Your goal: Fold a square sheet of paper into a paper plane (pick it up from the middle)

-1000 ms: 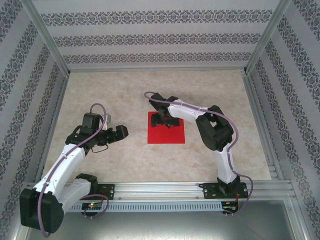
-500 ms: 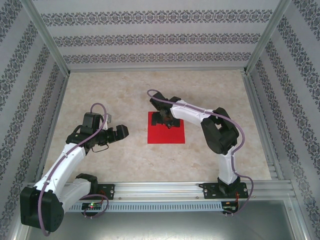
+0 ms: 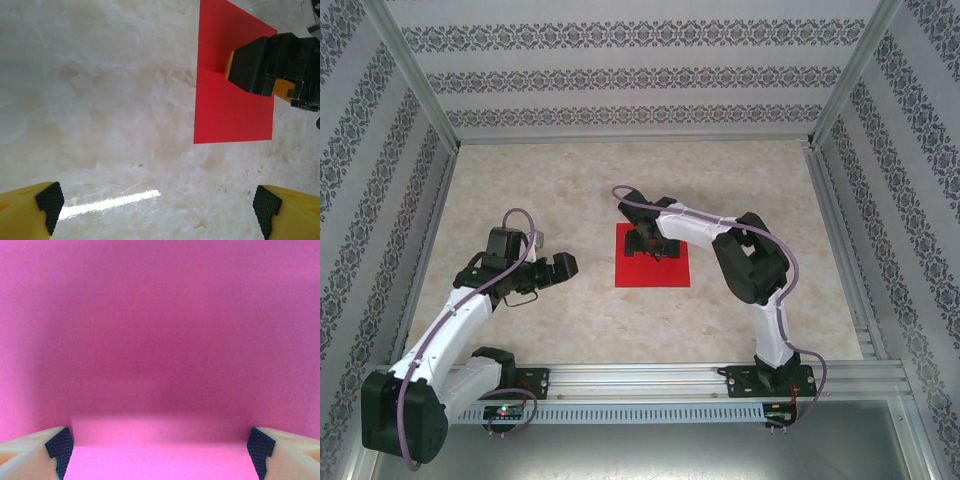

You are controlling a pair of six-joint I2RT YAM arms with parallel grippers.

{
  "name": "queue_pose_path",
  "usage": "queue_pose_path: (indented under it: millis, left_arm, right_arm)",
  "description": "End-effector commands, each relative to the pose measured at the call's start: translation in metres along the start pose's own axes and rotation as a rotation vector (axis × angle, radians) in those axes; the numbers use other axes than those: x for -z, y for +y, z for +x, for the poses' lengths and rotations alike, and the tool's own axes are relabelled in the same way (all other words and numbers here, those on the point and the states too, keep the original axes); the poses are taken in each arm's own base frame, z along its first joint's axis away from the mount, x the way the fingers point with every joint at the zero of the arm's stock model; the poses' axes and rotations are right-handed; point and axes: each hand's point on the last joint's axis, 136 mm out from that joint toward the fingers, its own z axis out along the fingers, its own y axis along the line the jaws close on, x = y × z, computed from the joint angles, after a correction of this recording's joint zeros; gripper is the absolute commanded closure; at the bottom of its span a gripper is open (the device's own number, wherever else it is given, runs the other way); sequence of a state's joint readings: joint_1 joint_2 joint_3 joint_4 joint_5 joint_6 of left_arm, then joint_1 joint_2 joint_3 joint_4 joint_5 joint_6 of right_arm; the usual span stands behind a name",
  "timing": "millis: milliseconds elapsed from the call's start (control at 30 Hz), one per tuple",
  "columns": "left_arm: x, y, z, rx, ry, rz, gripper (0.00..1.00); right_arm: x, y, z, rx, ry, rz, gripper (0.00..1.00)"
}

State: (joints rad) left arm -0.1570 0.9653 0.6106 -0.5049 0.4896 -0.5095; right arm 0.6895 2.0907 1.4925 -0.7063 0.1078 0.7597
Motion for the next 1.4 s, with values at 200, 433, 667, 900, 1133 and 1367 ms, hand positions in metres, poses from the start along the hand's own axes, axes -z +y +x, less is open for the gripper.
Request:
queue_pose_path:
  millis: [200,433,667,900,1133,1367]
  left_arm:
    - [-0.003,0.0,-0.001,0.0,-0.006,0.008,0.0]
    - [-0.004,0.001,0.0,-0.001,-0.002,0.004,0.0]
    - [-0.004,0.002,0.0,0.002,-0.001,-0.002,0.0]
    - [-0.004,0.002,0.0,0.0,0.001,-0.004,0.0]
    - [-0.004,0.002,0.0,0.001,0.001,-0.001,0.0]
    - [-0.004,0.001,0.0,0.001,0.0,0.002,0.0]
  right_arm:
    - [-0.034,-0.013,0.012,0.004,0.05,0.059,0.11]
    - [-0.039,-0.014,0.013,0.034,0.05,0.092,0.14]
    - [-0.038,-0.012,0.011,0.038,0.038,0.082,0.19]
    - [-0.018,-0.005,-0.002,0.046,-0.024,0.055,0.28]
    - [0.005,0.0,-0.016,0.052,-0.092,0.024,0.45]
    - [0.02,0.006,-0.02,0.071,-0.117,-0.013,0.56]
